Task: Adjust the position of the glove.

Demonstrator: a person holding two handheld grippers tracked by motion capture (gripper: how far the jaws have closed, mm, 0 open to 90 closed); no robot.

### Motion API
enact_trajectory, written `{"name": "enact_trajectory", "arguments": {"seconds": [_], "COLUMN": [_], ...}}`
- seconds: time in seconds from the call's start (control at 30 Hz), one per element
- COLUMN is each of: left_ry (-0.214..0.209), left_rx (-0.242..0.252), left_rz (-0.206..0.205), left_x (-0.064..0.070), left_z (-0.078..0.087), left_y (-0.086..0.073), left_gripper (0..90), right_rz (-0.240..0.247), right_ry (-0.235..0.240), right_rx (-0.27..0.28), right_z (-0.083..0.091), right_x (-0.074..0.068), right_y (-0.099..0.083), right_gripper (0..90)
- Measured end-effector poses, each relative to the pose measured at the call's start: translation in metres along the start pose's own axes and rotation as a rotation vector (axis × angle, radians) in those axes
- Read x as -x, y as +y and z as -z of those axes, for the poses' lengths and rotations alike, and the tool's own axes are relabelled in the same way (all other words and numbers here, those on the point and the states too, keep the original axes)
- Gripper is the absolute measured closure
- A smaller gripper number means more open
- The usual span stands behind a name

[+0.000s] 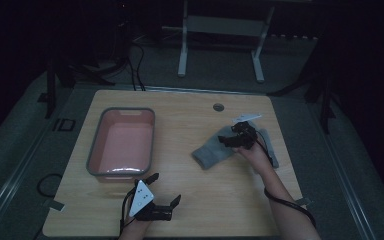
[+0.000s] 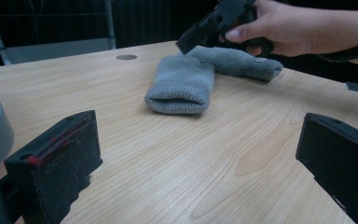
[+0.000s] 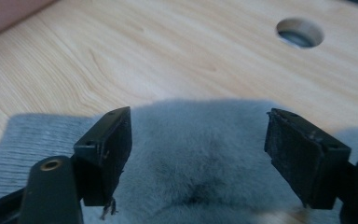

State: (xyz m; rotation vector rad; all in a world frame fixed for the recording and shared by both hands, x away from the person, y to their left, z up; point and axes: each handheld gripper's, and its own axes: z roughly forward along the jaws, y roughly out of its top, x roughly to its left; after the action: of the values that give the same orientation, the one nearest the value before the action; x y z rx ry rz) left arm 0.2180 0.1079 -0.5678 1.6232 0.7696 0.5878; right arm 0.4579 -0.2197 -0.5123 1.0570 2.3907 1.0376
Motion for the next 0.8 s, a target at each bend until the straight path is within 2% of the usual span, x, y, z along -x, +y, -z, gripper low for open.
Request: {"name": "enact_trajectory", "arguments": {"seconds": [0.1,0.23,0.27,0.33,0.43,0.57,0.6,0.7,0.8], "left_ry": [-0.004,-0.007,-0.008,-0.008,-0.007,-0.005,-0.005,-0.005,-0.002], "left_rx": [0.001,-0.001,-0.002,-0.005,-0.003,-0.001,-0.001,-0.001,0.004], "left_rz": [0.004,0.006,0.005,0.003,0.001,0.008,0.008,0.006,0.004], "left_x": [0.0,0.0,0.001,0.001,0.0,0.0,0.0,-0.001,-0.001], "left_z": [0.0,-0.001,-0.001,0.0,0.0,0.001,0.001,0.001,0.001], "left_y": [0.0,0.0,0.0,0.0,0.0,0.001,0.001,0.001,0.002], "left_gripper": [0.1,0.1,0.1,0.1,0.1,0.1,0.1,0.1,0.2], "right_rz": [-0.006,-0.015,-0.018,0.012,0.033,0.04,0.04,0.042,0.049], "right_ry": [0.011,0.004,-0.001,-0.022,-0.026,0.007,0.007,0.019,0.042], "right_rx": [-0.028,-0.06,-0.069,-0.083,-0.081,-0.088,-0.088,-0.091,-0.091], "right_z": [-0.013,-0.023,-0.027,-0.03,-0.032,-0.03,-0.03,-0.03,-0.025], "right_x": [0.002,0.003,0.004,0.002,0.001,-0.001,-0.001,-0.003,-0.005], "right_y": [-0.006,-0.011,-0.013,-0.015,-0.015,-0.014,-0.014,-0.012,-0.009], "right_gripper": [26.9,27.0,29.9,32.5,40.6,63.2,63.2,75.8,80.2]}}
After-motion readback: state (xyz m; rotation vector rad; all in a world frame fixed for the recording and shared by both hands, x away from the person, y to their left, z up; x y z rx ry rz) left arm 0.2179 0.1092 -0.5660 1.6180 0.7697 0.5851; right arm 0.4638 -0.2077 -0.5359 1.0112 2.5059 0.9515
